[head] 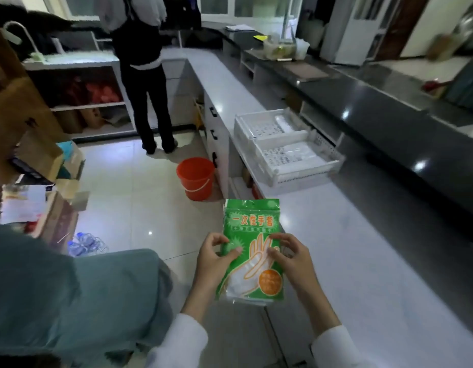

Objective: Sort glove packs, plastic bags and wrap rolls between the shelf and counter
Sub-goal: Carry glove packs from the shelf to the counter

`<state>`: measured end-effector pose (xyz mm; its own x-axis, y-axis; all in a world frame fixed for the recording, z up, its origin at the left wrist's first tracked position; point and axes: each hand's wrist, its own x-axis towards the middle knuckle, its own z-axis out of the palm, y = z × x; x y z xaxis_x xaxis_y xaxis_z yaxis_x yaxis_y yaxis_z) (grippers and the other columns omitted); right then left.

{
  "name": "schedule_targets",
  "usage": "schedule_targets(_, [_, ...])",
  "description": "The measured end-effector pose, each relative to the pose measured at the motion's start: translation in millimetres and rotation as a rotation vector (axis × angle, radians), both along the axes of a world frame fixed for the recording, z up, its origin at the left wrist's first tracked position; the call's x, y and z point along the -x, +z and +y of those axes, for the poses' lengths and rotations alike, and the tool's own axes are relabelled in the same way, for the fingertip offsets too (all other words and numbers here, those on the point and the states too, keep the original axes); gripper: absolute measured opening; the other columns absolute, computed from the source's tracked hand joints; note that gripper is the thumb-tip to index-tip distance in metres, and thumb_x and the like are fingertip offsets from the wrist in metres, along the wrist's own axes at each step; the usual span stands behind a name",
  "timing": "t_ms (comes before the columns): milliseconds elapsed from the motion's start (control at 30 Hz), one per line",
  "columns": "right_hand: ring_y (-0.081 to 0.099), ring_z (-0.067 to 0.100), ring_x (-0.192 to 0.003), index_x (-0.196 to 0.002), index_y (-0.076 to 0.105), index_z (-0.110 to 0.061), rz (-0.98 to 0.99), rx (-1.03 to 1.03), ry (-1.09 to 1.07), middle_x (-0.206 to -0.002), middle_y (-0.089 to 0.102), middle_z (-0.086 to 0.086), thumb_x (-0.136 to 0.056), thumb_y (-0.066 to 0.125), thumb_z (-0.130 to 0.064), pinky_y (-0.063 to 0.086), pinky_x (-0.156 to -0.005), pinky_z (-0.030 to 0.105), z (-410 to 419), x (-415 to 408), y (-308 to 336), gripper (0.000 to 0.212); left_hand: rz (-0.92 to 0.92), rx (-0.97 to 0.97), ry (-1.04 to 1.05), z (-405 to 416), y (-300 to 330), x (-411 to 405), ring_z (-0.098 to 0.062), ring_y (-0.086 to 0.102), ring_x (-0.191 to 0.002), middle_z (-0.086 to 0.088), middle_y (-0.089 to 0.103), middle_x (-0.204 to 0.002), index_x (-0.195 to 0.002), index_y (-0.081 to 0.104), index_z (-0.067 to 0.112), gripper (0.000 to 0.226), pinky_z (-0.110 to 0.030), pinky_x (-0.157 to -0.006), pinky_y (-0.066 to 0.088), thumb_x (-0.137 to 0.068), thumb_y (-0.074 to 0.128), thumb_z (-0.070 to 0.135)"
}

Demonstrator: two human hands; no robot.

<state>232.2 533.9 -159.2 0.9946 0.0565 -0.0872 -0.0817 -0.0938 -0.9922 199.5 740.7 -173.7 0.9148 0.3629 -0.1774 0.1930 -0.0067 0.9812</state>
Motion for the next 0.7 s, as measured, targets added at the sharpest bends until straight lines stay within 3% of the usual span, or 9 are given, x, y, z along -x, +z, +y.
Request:
schedule_targets(133, [0.071, 0.024, -0.112, -0.109, 0.074, -0.012, 0.022, 0.018, -0.143, -0.114, 0.074, 0.001, -0.089, 0.075, 0.004, 0.064, -0.088, 0.049, -16.5, -34.2, -6.2, 0.025, -0.01, -0.094, -0.15, -14.2, 1.8, -61.0, -0.018, 0.07, -0.102, 0.011, 0.071, -0.104, -0.096, 0.061, 0.027, 0.035, -0.04, -0.084, 0.062, -0.078, 0.089, 0.015])
schedule_targets(367, [0.072, 0.027, -0.109, -0.108, 0.073, -0.019, 0.047, 0.006, -0.328, -0.116, 0.072, -0.002, -0.091, 0.075, -0.001, 0.065, -0.069, 0.038, -53.0, -104.9, -18.4, 0.025, -0.023, -0.167, -0.341, -58.1, -2.6, -171.2, -0.021, 0.07, -0.106, 0.0, 0.072, -0.11, -0.1, 0.063, 0.024, 0.034, -0.051, -0.093, 0.059, -0.08, 0.087, 0.01])
schedule_targets(433, [0.072, 0.026, -0.109, -0.111, 0.072, -0.018, 0.074, 0.023, -0.369, -0.117, 0.071, -0.001, -0.092, 0.075, -0.002, 0.066, -0.074, 0.047, -64.6, -123.3, -17.6, 0.025, -0.017, -0.174, -0.393, -72.8, 0.4, -199.8, -0.025, 0.07, -0.107, -0.005, 0.073, -0.111, -0.1, 0.063, 0.022, 0.035, -0.052, -0.093, 0.058, -0.079, 0.087, 0.007])
schedule_targets(533, [0.075, 0.027, -0.097, -0.113, 0.069, -0.019, 0.173, 0.018, -0.365, -0.122, 0.066, 0.003, -0.094, 0.073, -0.005, 0.067, -0.073, 0.052, -84.3, -150.3, -16.6, 0.024, 0.004, -0.207, -0.474, -92.3, 1.4, -243.1, -0.022, 0.069, -0.106, -0.005, 0.071, -0.116, -0.096, 0.063, 0.028, 0.036, -0.036, -0.082, 0.061, -0.079, 0.087, 0.007])
schedule_targets(700, [0.075, 0.027, -0.097, -0.112, 0.068, -0.017, 0.225, -0.001, -0.448, -0.12, 0.066, 0.007, -0.093, 0.073, -0.001, 0.066, -0.071, 0.053, -110.2, -186.9, -19.1, 0.025, 0.031, -0.212, -0.604, -122.3, 0.3, -302.1, -0.013, 0.065, -0.103, 0.007, 0.068, -0.112, -0.095, 0.063, 0.03, 0.037, -0.014, -0.071, 0.053, -0.078, 0.088, 0.008])
